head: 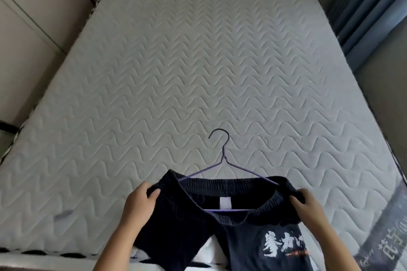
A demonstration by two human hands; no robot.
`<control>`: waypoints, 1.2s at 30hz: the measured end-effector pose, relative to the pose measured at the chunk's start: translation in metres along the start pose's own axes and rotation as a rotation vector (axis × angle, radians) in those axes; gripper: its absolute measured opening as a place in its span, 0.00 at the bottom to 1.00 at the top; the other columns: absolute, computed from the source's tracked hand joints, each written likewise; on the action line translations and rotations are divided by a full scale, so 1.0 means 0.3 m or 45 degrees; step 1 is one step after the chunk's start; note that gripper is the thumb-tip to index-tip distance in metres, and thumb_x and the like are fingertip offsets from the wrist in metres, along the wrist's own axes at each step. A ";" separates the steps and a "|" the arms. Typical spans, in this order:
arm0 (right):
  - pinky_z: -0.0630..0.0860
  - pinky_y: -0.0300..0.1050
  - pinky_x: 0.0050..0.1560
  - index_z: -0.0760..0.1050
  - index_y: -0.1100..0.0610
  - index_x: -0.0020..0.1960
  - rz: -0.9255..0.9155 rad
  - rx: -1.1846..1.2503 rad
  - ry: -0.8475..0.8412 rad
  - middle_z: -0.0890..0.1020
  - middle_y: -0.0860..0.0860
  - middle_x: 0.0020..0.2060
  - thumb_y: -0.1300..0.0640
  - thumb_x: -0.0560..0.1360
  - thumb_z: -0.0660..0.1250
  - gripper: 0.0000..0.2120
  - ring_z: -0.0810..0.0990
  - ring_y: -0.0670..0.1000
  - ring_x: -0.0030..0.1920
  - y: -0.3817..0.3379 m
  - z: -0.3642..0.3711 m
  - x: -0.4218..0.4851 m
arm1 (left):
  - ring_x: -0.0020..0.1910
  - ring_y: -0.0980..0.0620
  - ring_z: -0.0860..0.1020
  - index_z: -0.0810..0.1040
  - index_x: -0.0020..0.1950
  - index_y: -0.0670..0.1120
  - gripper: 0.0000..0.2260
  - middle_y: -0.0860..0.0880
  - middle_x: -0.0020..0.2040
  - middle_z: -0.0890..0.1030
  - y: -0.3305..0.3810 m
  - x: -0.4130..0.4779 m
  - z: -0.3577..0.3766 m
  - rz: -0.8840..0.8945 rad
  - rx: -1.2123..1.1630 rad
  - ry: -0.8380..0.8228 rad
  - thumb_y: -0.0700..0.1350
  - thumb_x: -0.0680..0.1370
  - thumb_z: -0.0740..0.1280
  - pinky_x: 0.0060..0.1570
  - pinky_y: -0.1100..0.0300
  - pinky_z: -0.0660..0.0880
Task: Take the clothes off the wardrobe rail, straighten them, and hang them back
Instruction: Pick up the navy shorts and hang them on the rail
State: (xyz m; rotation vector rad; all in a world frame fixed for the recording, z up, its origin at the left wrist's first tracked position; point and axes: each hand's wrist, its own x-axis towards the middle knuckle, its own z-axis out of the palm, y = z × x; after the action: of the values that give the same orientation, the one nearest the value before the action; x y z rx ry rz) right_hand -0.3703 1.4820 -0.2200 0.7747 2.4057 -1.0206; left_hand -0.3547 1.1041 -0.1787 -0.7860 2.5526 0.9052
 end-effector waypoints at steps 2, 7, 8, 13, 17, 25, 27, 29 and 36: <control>0.74 0.53 0.46 0.69 0.59 0.49 -0.046 -0.017 0.018 0.77 0.58 0.42 0.61 0.75 0.62 0.04 0.76 0.59 0.44 -0.016 -0.028 -0.033 | 0.53 0.45 0.77 0.75 0.55 0.42 0.10 0.47 0.50 0.79 -0.007 -0.058 -0.021 0.032 -0.042 0.051 0.45 0.77 0.62 0.47 0.58 0.70; 0.69 0.48 0.44 0.69 0.59 0.52 -0.191 -0.024 0.022 0.76 0.56 0.44 0.60 0.75 0.62 0.06 0.74 0.56 0.44 -0.072 -0.071 -0.114 | 0.46 0.46 0.76 0.73 0.48 0.45 0.03 0.52 0.40 0.75 -0.047 -0.196 -0.085 0.095 -0.161 0.195 0.44 0.77 0.62 0.39 0.59 0.68; 0.68 0.47 0.45 0.69 0.59 0.53 -0.218 -0.017 0.021 0.76 0.56 0.44 0.59 0.75 0.62 0.07 0.74 0.55 0.45 -0.085 -0.073 -0.130 | 0.47 0.47 0.75 0.73 0.49 0.45 0.04 0.52 0.41 0.75 -0.063 -0.221 -0.098 0.088 -0.190 0.222 0.44 0.77 0.62 0.41 0.58 0.67; 0.69 0.48 0.46 0.69 0.58 0.54 -0.404 -0.012 -0.003 0.77 0.56 0.45 0.58 0.75 0.62 0.09 0.76 0.57 0.49 -0.193 -0.047 -0.222 | 0.56 0.42 0.75 0.74 0.58 0.39 0.12 0.44 0.51 0.77 -0.170 -0.348 -0.183 0.013 -0.279 0.403 0.43 0.77 0.62 0.48 0.55 0.67; 0.66 0.46 0.45 0.68 0.57 0.53 -0.602 -0.072 -0.065 0.75 0.55 0.45 0.59 0.76 0.62 0.07 0.74 0.56 0.49 -0.321 0.031 -0.327 | 0.56 0.41 0.74 0.74 0.58 0.38 0.12 0.41 0.54 0.78 -0.319 -0.451 -0.274 -0.073 -0.410 0.560 0.42 0.77 0.63 0.50 0.54 0.67; 0.64 0.45 0.44 0.69 0.65 0.58 -0.938 -0.263 -0.255 0.75 0.58 0.45 0.61 0.75 0.63 0.13 0.76 0.61 0.52 -0.531 0.411 -0.690 | 0.53 0.41 0.75 0.75 0.57 0.40 0.11 0.41 0.53 0.78 -0.852 -0.765 -0.406 -0.387 -0.576 0.815 0.43 0.77 0.63 0.46 0.52 0.68; 0.63 0.45 0.43 0.69 0.65 0.58 -1.020 -0.316 -0.326 0.74 0.57 0.43 0.61 0.75 0.63 0.13 0.75 0.60 0.48 -0.569 0.555 -0.828 | 0.53 0.41 0.76 0.74 0.58 0.41 0.13 0.42 0.54 0.78 -1.026 -0.883 -0.420 -0.515 -0.617 0.855 0.47 0.78 0.62 0.47 0.50 0.71; 0.63 0.45 0.43 0.68 0.65 0.58 -1.101 -0.379 -0.418 0.73 0.56 0.43 0.61 0.75 0.62 0.13 0.71 0.56 0.44 -0.594 0.721 -0.968 | 0.52 0.42 0.76 0.72 0.61 0.42 0.15 0.42 0.54 0.78 -1.203 -1.016 -0.427 -0.652 -0.599 0.895 0.49 0.78 0.60 0.46 0.52 0.71; 0.65 0.45 0.44 0.68 0.65 0.57 -1.342 -0.603 -0.778 0.74 0.57 0.43 0.61 0.74 0.63 0.13 0.75 0.59 0.48 -0.652 1.234 -1.394 | 0.45 0.45 0.76 0.74 0.54 0.39 0.08 0.41 0.44 0.77 -1.670 -1.403 -0.419 -1.011 -0.746 1.075 0.42 0.78 0.60 0.44 0.59 0.68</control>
State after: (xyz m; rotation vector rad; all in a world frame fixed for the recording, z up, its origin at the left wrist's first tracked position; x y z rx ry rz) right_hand -0.1195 0.9548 -0.1237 -0.9392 2.2503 -0.7491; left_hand 0.2640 0.8617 -0.1305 -2.5598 2.0909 1.1720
